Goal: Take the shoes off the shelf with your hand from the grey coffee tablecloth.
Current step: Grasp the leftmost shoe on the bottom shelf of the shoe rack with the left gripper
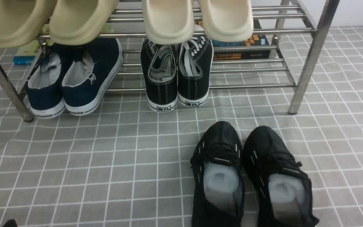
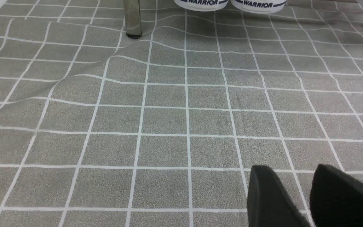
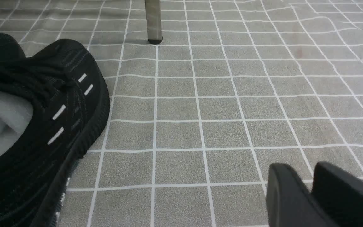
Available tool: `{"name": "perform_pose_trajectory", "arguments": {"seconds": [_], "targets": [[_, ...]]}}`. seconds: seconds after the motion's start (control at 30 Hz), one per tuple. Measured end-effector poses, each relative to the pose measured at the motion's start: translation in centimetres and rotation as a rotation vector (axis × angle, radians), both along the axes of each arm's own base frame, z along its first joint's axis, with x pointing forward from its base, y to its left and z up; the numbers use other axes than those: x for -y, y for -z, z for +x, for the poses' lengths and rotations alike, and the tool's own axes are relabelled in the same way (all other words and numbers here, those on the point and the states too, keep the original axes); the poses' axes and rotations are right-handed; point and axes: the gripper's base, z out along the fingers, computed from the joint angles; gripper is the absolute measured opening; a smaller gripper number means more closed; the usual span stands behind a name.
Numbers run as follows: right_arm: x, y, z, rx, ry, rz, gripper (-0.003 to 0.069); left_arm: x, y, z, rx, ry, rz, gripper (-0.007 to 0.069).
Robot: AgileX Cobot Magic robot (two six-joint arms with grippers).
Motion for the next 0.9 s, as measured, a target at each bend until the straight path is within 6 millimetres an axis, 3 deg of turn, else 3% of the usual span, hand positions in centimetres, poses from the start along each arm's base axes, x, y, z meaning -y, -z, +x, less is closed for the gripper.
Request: {"name": "perform_pose_trajectory", "arguments": {"seconds": [0.9], "targets": [[0.0,0.0,0.0,0.0,0.0,0.0,0.0193,0.03,0.0,0.0,-0.001,-0.004,-0.024,0.024]]}}
